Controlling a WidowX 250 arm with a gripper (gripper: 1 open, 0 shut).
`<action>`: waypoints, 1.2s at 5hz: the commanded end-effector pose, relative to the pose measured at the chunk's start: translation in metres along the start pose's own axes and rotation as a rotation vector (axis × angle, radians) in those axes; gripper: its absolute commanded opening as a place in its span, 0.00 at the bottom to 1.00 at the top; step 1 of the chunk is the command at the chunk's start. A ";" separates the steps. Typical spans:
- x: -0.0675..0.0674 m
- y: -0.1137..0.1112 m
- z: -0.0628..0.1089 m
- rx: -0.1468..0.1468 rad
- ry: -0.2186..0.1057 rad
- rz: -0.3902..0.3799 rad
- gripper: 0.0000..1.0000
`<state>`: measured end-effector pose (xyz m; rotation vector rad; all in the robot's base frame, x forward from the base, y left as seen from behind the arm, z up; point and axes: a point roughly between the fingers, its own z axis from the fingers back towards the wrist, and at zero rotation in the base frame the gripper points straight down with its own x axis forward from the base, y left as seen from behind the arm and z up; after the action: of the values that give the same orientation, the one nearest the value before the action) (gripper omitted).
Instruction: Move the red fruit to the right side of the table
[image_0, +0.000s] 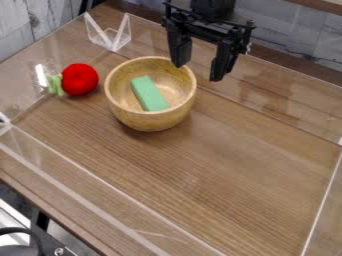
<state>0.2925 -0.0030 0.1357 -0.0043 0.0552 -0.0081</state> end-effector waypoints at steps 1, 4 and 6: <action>-0.003 0.004 -0.011 -0.009 0.032 0.067 1.00; -0.055 0.130 0.009 -0.078 -0.058 0.516 1.00; -0.067 0.215 -0.009 -0.106 -0.064 0.695 1.00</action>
<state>0.2201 0.2073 0.1125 -0.1198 0.0528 0.7075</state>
